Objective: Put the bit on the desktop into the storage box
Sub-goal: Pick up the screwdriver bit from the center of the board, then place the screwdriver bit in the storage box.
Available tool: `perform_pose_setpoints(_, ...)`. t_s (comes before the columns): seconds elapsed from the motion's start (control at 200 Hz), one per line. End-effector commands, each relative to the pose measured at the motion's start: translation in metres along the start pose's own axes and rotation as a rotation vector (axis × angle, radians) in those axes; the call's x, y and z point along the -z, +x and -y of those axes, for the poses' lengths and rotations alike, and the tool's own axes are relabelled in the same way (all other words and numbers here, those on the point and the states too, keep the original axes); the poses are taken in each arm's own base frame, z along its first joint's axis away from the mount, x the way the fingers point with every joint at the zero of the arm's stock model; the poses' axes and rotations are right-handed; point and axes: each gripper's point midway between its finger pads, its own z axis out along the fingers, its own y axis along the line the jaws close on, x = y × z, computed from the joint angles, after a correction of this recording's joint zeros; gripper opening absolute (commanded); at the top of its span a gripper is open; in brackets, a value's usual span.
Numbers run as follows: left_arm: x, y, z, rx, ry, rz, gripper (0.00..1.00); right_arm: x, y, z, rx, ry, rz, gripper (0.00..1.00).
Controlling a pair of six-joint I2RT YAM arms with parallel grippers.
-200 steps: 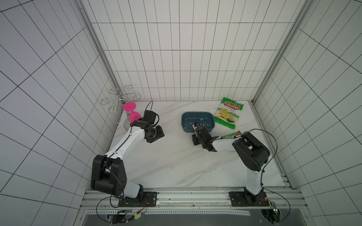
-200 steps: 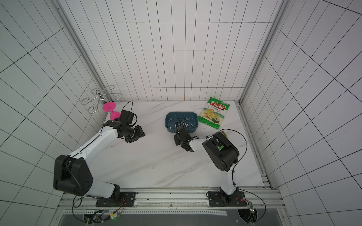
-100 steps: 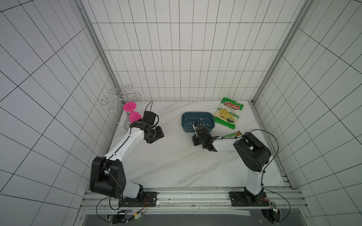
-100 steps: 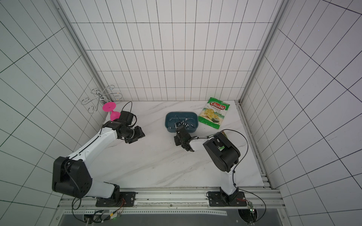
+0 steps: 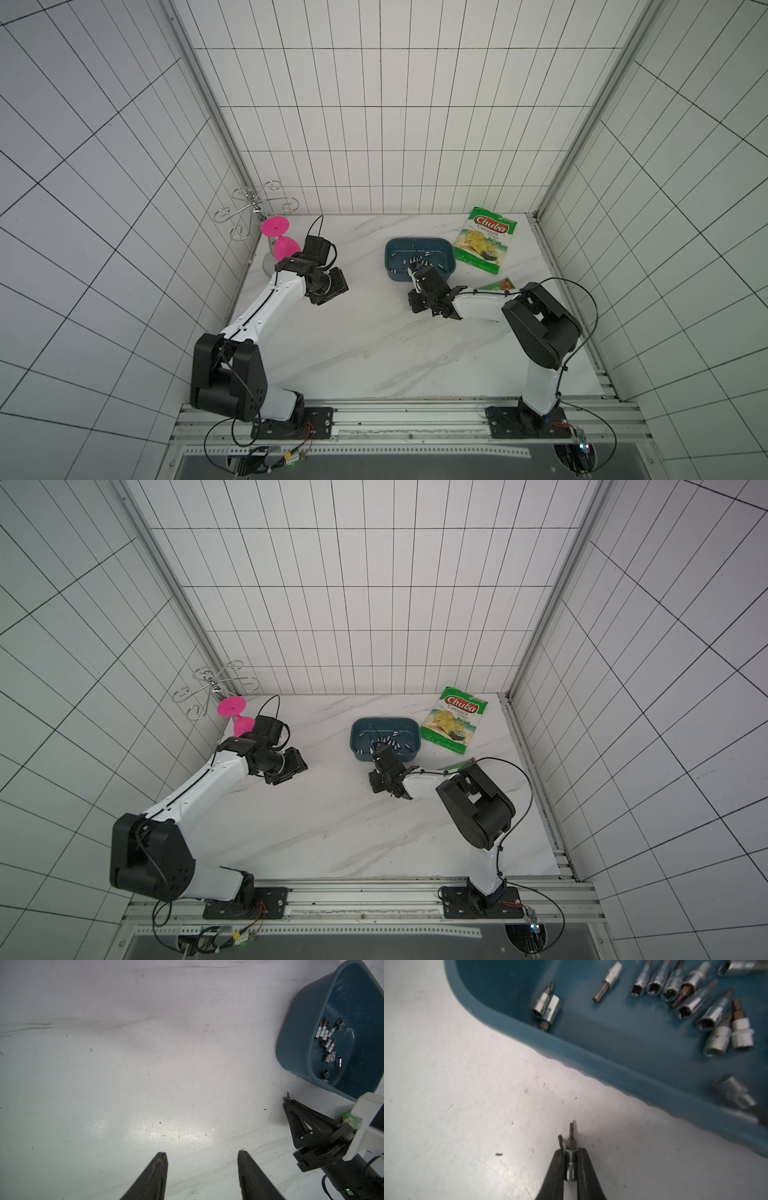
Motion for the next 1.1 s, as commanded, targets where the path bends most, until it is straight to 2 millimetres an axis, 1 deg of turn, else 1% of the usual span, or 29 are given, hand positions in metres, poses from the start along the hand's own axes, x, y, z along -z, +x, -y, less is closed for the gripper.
perform_pose_setpoints(0.0,0.009,-0.002,0.004,0.001,0.029,0.026,0.58,0.017,0.005,-0.004,-0.007,-0.004,-0.045,0.0)
perform_pose_setpoints(0.15,0.011,-0.002,0.006,-0.002,0.038,0.03,0.58,0.029,-0.005,-0.004,-0.002,-0.003,-0.023,0.0)
perform_pose_setpoints(0.29,0.012,0.0,0.004,0.0,0.033,0.028,0.57,0.043,-0.018,-0.005,-0.001,-0.002,0.004,0.0)
perform_pose_setpoints(0.445,0.013,0.003,0.004,0.003,0.034,0.025,0.58,0.067,-0.042,-0.004,0.015,0.014,0.053,0.0)
perform_pose_setpoints(0.55,0.014,0.003,0.005,0.002,0.035,0.023,0.57,0.085,-0.063,-0.001,0.026,0.038,0.098,0.0)
perform_pose_setpoints(0.68,0.016,0.001,0.006,0.002,0.037,0.028,0.57,0.096,-0.086,0.007,0.018,0.053,0.129,0.0)
perform_pose_setpoints(0.77,0.016,0.001,0.007,0.001,0.038,0.027,0.57,0.097,-0.098,0.015,0.004,0.054,0.133,0.0)
perform_pose_setpoints(0.875,0.015,0.002,0.003,-0.003,0.02,0.023,0.57,0.093,-0.108,0.028,-0.023,0.039,0.124,0.0)
perform_pose_setpoints(0.96,0.014,0.001,0.001,-0.001,0.011,0.027,0.57,0.083,-0.11,0.042,-0.036,0.049,0.095,0.0)
perform_pose_setpoints(1.095,0.015,0.0,0.002,-0.002,0.012,0.028,0.57,0.066,-0.113,0.065,-0.07,0.053,0.061,0.0)
